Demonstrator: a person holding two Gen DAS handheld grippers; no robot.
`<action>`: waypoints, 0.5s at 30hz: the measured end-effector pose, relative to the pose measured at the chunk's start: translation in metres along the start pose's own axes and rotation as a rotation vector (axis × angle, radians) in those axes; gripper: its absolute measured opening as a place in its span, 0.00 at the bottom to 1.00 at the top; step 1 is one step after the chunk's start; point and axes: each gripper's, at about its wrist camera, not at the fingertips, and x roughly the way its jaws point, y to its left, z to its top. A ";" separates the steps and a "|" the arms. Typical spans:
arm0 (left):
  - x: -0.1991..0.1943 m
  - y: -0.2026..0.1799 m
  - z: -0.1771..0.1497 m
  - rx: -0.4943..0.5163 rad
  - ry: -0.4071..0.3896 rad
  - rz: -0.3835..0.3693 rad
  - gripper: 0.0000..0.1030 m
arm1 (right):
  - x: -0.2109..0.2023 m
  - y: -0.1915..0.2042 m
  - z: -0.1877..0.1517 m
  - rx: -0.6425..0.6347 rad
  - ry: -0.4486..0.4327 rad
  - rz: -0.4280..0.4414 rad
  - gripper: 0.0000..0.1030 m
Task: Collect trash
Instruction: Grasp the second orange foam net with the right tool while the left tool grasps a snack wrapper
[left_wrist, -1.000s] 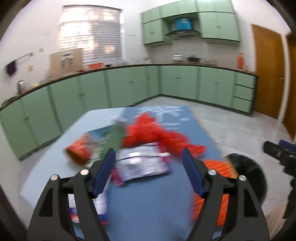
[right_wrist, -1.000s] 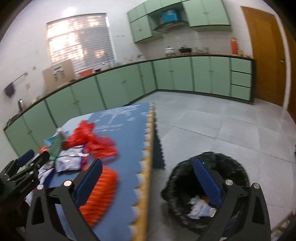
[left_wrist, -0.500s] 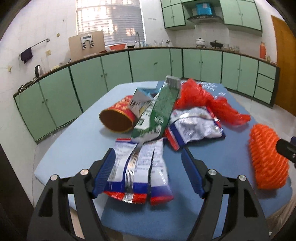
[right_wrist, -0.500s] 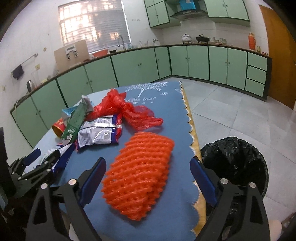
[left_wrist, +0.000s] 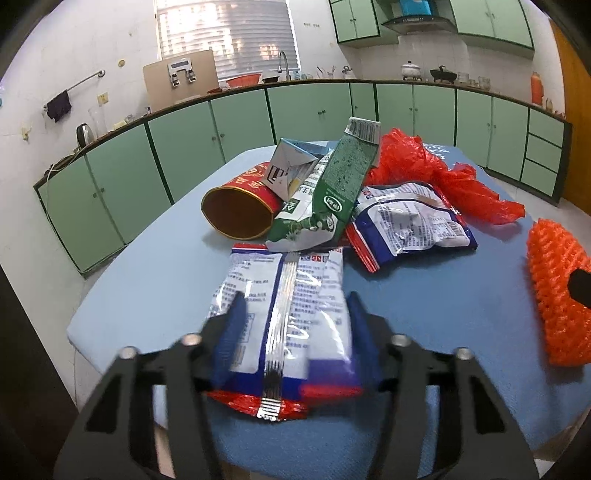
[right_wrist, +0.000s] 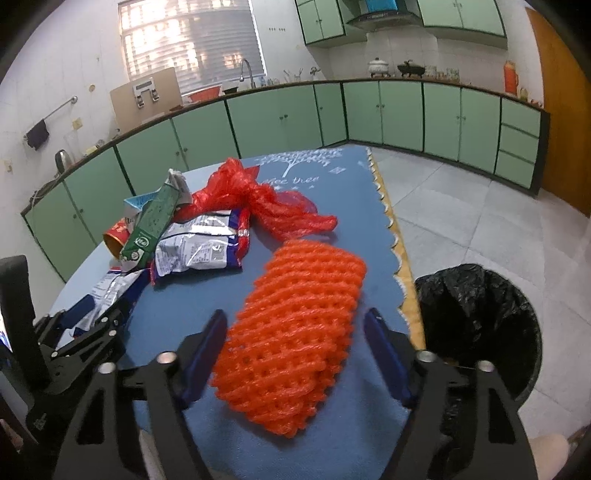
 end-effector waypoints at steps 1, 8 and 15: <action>0.000 0.001 0.000 -0.002 0.000 -0.002 0.33 | 0.001 -0.001 -0.001 0.005 0.009 0.013 0.62; 0.001 -0.003 -0.002 -0.008 0.019 -0.080 0.04 | 0.003 0.001 -0.002 -0.001 0.031 0.081 0.32; -0.019 -0.004 0.004 -0.032 -0.043 -0.121 0.01 | -0.008 0.005 0.004 -0.021 -0.016 0.100 0.28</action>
